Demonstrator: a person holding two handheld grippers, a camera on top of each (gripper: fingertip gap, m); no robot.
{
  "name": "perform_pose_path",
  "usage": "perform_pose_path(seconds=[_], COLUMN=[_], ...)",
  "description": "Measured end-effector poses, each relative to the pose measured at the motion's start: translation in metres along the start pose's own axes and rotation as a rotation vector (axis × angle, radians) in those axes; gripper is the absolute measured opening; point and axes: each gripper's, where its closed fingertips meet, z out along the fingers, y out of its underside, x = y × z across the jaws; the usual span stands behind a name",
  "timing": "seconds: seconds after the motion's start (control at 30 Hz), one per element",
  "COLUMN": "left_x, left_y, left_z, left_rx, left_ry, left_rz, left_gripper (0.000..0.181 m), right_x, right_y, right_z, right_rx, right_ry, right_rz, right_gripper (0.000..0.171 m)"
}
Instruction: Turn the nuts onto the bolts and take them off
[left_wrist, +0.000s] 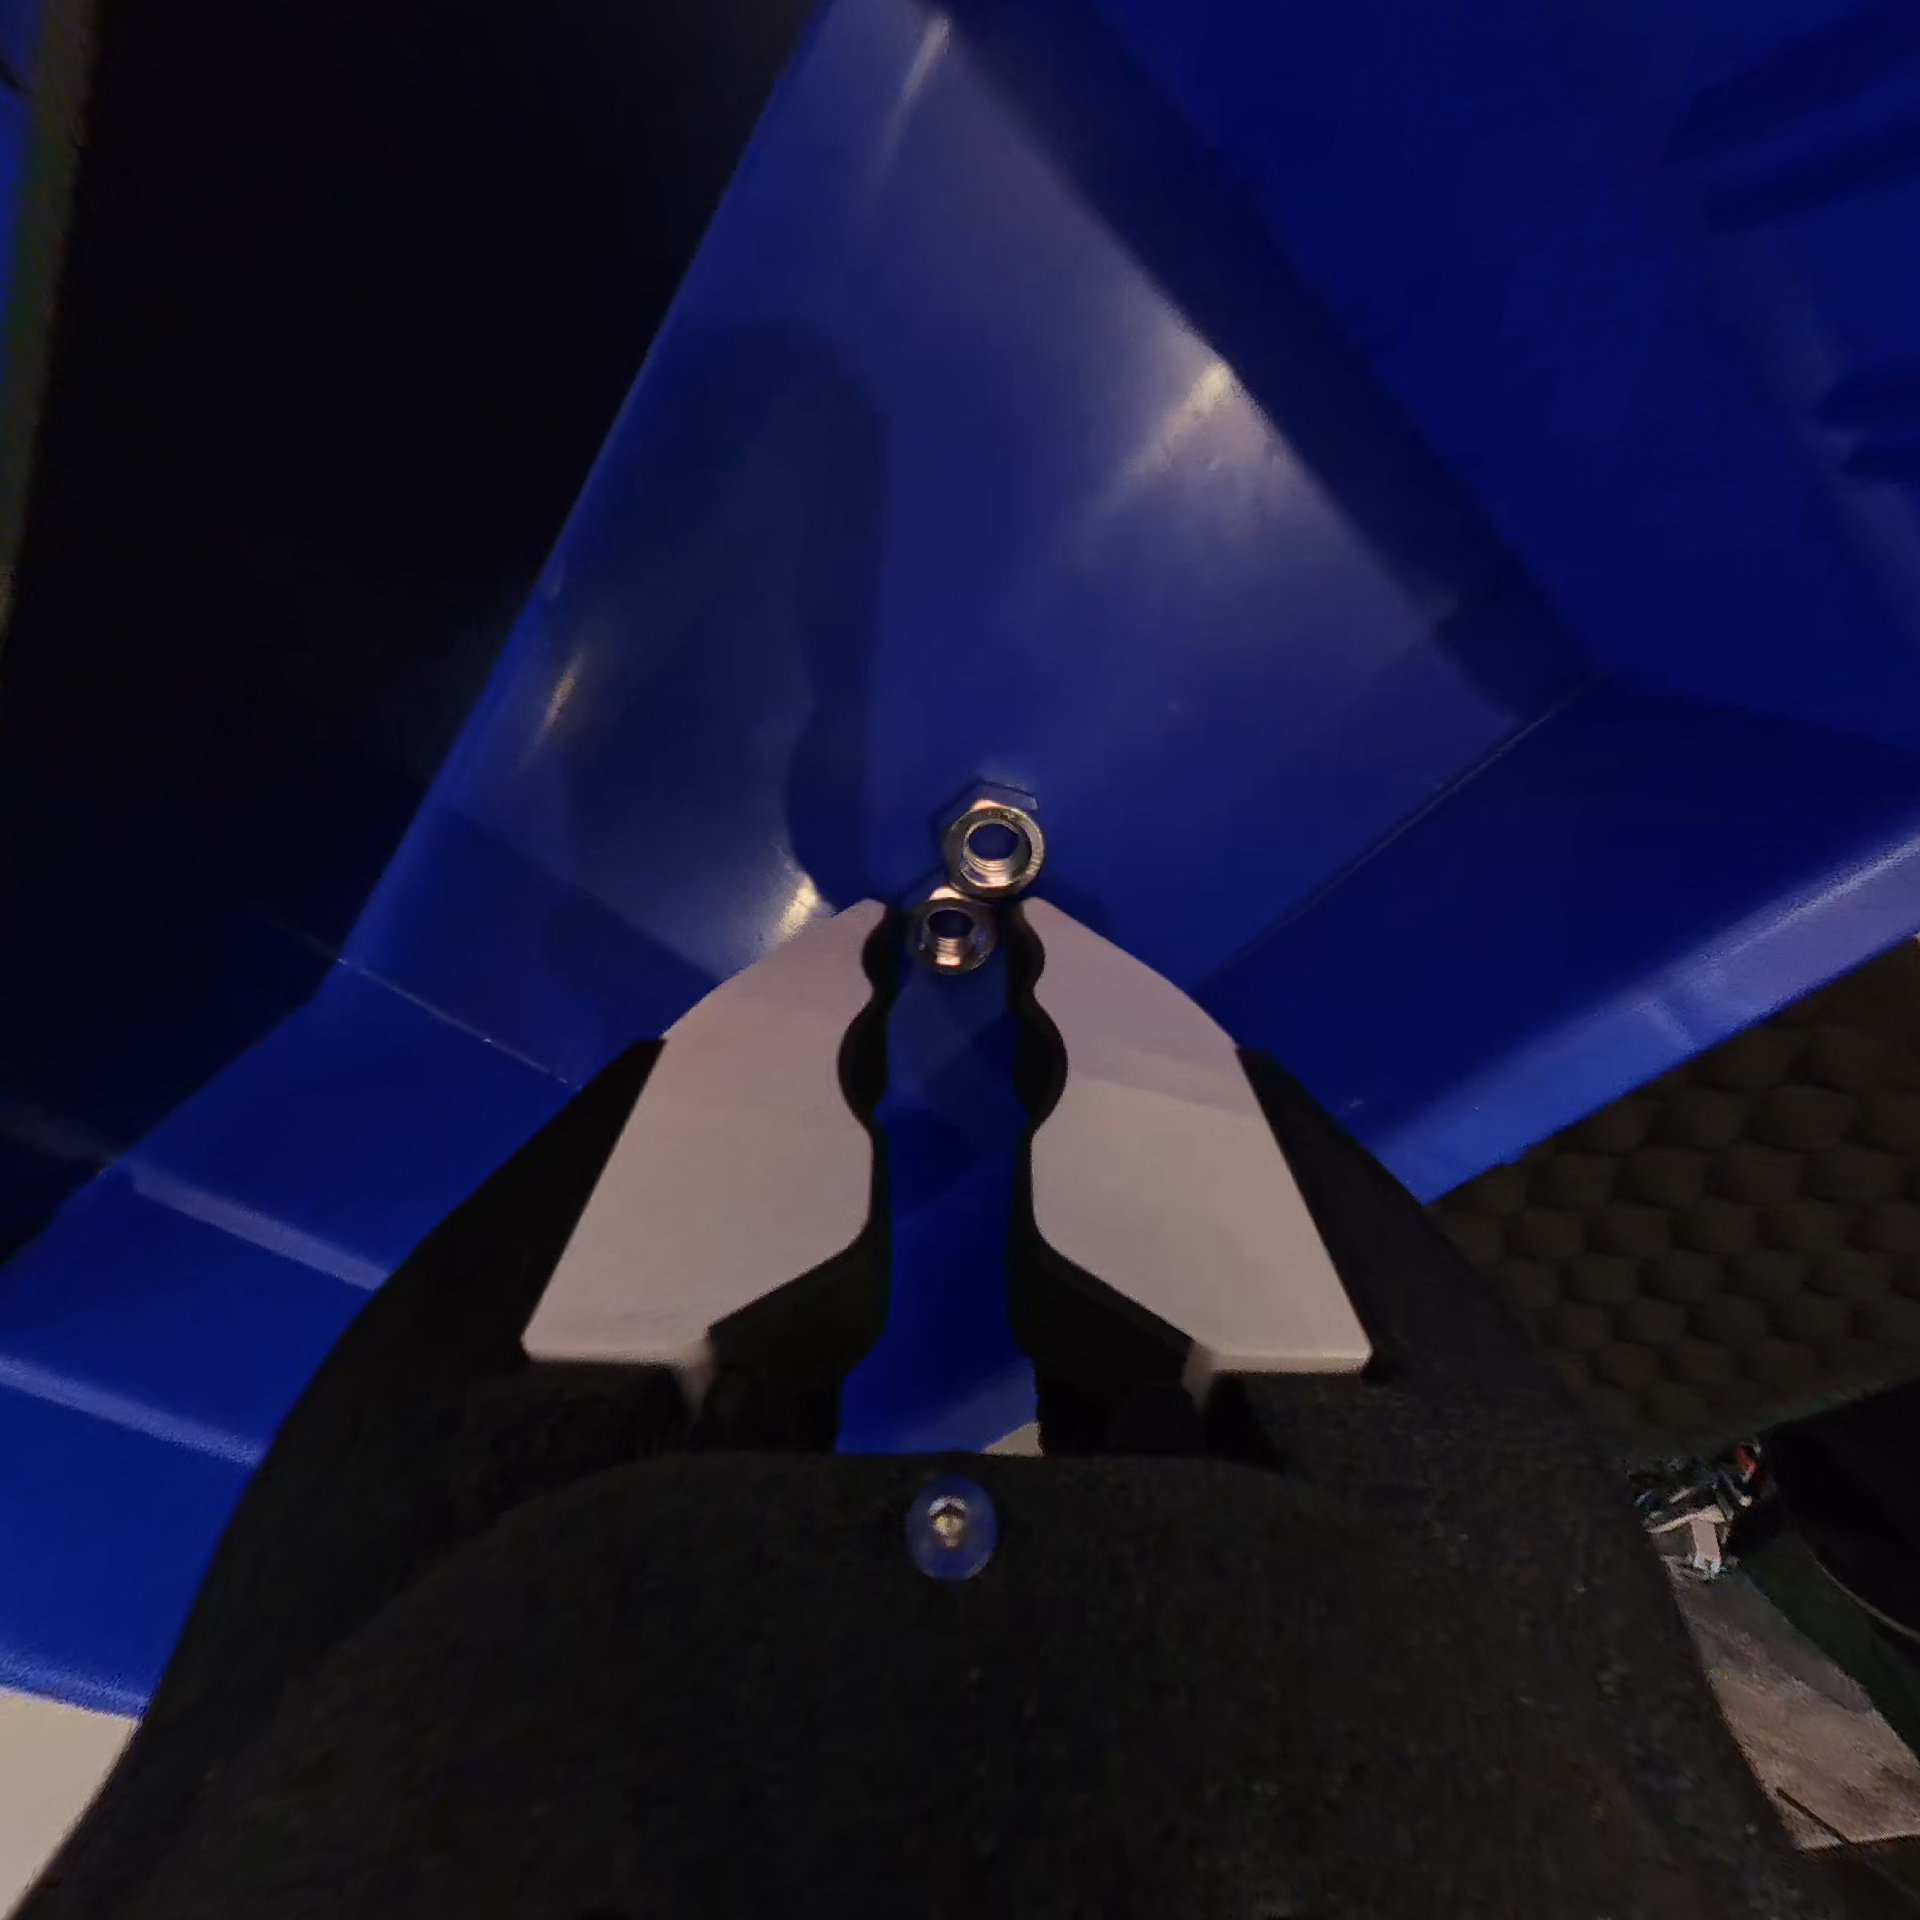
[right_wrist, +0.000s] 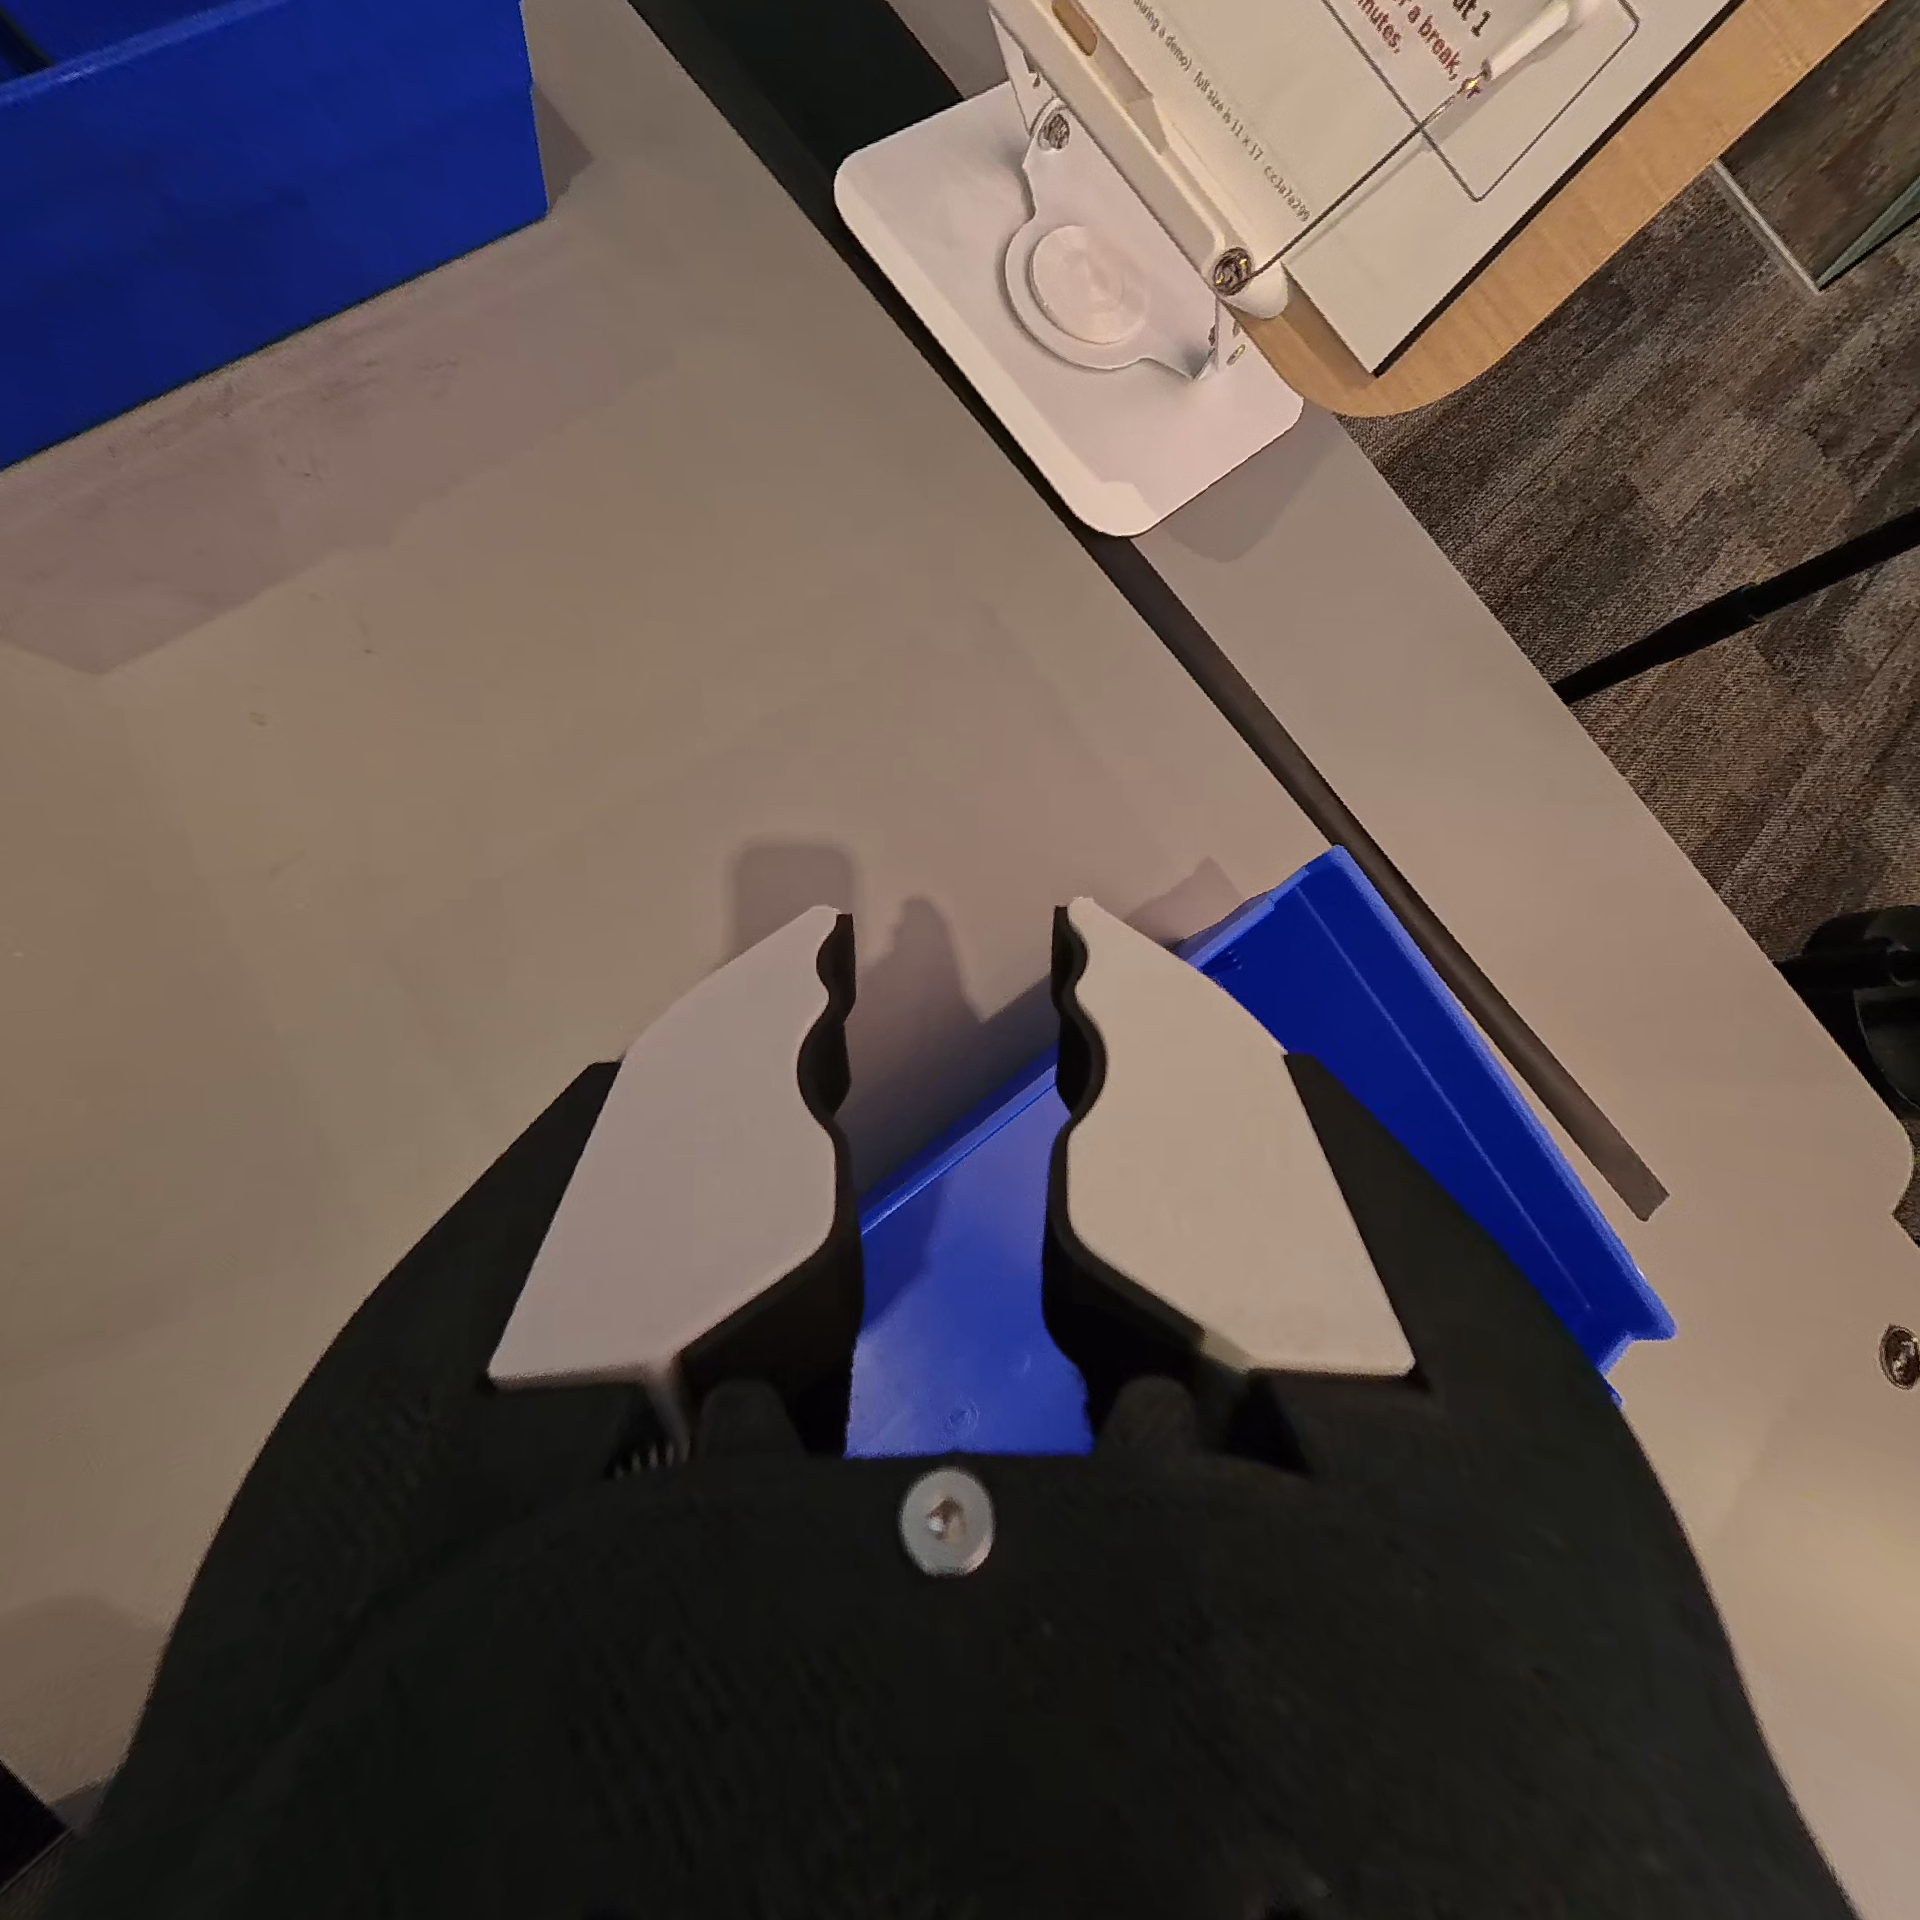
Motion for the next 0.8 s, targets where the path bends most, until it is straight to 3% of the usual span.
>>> perform_pose_path(seconds=[0.13, 0.3, 0.5, 0.8], left_x=[-0.002, -0.021, -0.025, -0.003], left_y=[0.005, 0.017, 0.016, -0.019], left_z=[0.0, -0.009, -0.057, -0.112], left_rx=[-0.028, -0.085, -0.168, -0.278], left_ry=[-0.034, -0.24, -0.473, -0.687], left_rz=[0.016, 0.049, 0.101, 0.281], left_gripper=[0.019, 0.018, 0.017, 0.017], right_x=[0.001, 0.001, 0.001, -0.004], right_y=[0.001, 0.0, 0.0, 0.002], right_z=[0.0, -0.001, 0.002, 0.01], right_rx=[-0.006, 0.002, -0.002, -0.036], right_ry=[0.003, 0.001, 0.002, -0.004], right_rz=[-0.007, -0.008, -0.009, -0.023], right_gripper=[0.037, 0.037, 0.037, 0.037])
